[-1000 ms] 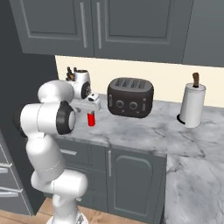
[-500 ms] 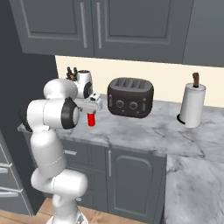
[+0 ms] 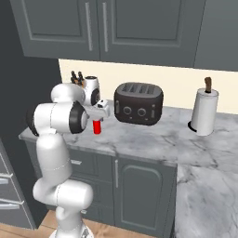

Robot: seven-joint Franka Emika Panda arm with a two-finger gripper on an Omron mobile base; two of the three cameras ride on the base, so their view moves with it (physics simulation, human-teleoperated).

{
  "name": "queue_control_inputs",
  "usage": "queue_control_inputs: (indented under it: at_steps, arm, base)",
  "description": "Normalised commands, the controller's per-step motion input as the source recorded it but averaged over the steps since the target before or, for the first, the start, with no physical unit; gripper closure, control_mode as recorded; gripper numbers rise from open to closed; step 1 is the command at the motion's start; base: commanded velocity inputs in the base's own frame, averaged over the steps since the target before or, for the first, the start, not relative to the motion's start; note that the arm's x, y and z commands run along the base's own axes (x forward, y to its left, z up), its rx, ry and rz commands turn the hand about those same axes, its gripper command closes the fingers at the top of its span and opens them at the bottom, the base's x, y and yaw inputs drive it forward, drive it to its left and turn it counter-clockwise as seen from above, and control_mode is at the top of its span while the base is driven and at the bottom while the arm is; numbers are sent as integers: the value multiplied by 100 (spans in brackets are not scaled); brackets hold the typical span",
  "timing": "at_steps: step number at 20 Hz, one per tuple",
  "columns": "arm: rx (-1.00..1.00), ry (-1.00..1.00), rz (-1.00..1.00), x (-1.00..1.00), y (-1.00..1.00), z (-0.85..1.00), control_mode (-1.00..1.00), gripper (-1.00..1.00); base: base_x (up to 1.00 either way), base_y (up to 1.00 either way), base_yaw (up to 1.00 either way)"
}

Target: Four empty soda cans are scattered around the kitchen. Gather all the cans and cluster them next to the stove for recycling.

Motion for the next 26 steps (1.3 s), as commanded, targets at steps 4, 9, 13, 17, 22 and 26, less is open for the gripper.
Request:
queue_control_inputs:
  at_steps: [4, 9, 13, 17, 22, 26]
  arm:
    - [0, -2, 0, 20, 0, -19, -100, -100]
    - [0, -2, 0, 17, 0, -14, -100, -100]
    - [0, 0, 0, 4, 0, -11, -100, -100]
    - [0, 0, 0, 5, 0, -10, -100, -100]
    - [0, 0, 0, 5, 0, -8, -100, -100]
    - [0, 0, 0, 0, 0, -7, -100, -100]
  base:
    - [0, 0, 0]
    - [0, 0, 0]
    - [0, 0, 0]
    - [0, 0, 0]
    - [0, 0, 0]
    - [0, 0, 0]
